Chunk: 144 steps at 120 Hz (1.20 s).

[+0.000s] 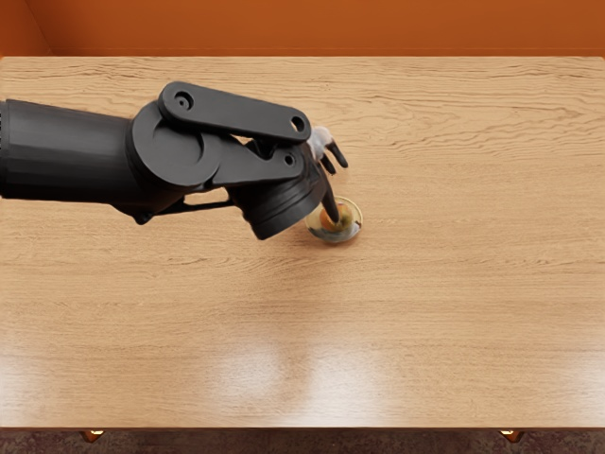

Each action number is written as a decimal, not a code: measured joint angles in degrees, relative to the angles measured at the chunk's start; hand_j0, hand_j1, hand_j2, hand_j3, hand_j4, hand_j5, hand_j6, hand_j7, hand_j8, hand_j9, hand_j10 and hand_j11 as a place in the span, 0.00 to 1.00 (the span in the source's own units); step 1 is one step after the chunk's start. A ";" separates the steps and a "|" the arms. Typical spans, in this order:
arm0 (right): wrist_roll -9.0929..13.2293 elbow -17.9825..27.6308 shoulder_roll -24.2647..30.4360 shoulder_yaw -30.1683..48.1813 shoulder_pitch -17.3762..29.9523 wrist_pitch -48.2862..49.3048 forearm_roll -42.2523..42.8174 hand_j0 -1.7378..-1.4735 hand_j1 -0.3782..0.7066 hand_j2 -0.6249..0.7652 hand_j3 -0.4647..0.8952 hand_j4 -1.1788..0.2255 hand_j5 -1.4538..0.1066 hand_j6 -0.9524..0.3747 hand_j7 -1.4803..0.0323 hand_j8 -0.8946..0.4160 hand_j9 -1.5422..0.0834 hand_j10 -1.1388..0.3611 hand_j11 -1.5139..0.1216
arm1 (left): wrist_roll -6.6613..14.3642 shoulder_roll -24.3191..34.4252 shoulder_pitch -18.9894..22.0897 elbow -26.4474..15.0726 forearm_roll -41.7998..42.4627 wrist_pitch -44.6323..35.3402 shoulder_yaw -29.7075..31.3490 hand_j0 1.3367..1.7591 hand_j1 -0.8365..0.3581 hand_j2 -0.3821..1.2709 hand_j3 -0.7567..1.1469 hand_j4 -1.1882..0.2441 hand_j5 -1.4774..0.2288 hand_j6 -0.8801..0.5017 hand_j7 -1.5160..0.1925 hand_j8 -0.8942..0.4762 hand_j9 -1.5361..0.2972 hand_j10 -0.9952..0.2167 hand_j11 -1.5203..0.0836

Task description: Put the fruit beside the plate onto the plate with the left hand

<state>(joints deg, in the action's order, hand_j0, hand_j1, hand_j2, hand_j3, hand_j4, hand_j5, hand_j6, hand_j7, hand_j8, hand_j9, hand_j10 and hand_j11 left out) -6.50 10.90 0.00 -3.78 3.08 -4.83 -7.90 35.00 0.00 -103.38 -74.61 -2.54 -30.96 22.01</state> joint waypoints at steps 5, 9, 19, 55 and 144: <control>0.00 0.00 0.00 0.00 0.00 0.00 0.00 0.30 0.07 0.44 0.34 0.81 0.90 0.69 0.95 0.66 0.92 0.74 0.90 | 0.00 0.00 0.83 0.13 0.00 0.10 -0.84 0.76 0.64 0.32 0.40 0.57 0.58 0.40 0.60 0.41 0.57 0.51 0.64; 0.00 0.00 0.00 0.00 0.00 0.00 0.00 0.30 0.07 0.44 0.34 0.81 0.90 0.69 0.95 0.66 0.92 0.74 0.90 | 0.00 0.00 1.28 0.17 0.01 0.23 -1.77 0.76 0.65 0.31 0.40 0.58 0.59 0.41 0.61 0.42 0.58 0.53 0.66; 0.00 0.00 0.00 0.00 0.00 0.00 0.00 0.30 0.07 0.44 0.34 0.81 0.90 0.69 0.95 0.66 0.92 0.74 0.90 | 0.00 0.00 2.02 0.17 0.05 1.93 -3.82 0.76 0.68 0.30 0.40 0.61 0.62 0.42 0.64 0.43 0.61 0.56 0.69; 0.00 -0.01 0.00 0.00 0.00 0.00 0.01 0.30 0.07 0.44 0.34 0.81 0.90 0.69 0.95 0.66 0.92 0.74 0.90 | 0.00 24.04 15.80 -3.20 -1.29 21.99 -19.85 0.76 0.73 0.27 0.40 0.64 0.66 0.45 0.68 0.46 0.65 0.60 0.73; 0.00 0.00 0.00 0.00 0.00 0.00 0.00 0.30 0.07 0.44 0.34 0.81 0.90 0.69 0.95 0.66 0.92 0.74 0.90 | 0.00 52.78 52.68 -0.56 3.55 65.68 -59.85 0.76 0.74 0.26 0.40 0.65 0.67 0.45 0.69 0.47 0.66 0.61 0.74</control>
<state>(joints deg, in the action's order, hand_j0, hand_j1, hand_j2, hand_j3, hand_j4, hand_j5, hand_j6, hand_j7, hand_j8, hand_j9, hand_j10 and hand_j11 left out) -6.50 10.90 0.00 -3.78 3.08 -4.83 -7.89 35.00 52.78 -50.70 -75.17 1.01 34.72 -37.84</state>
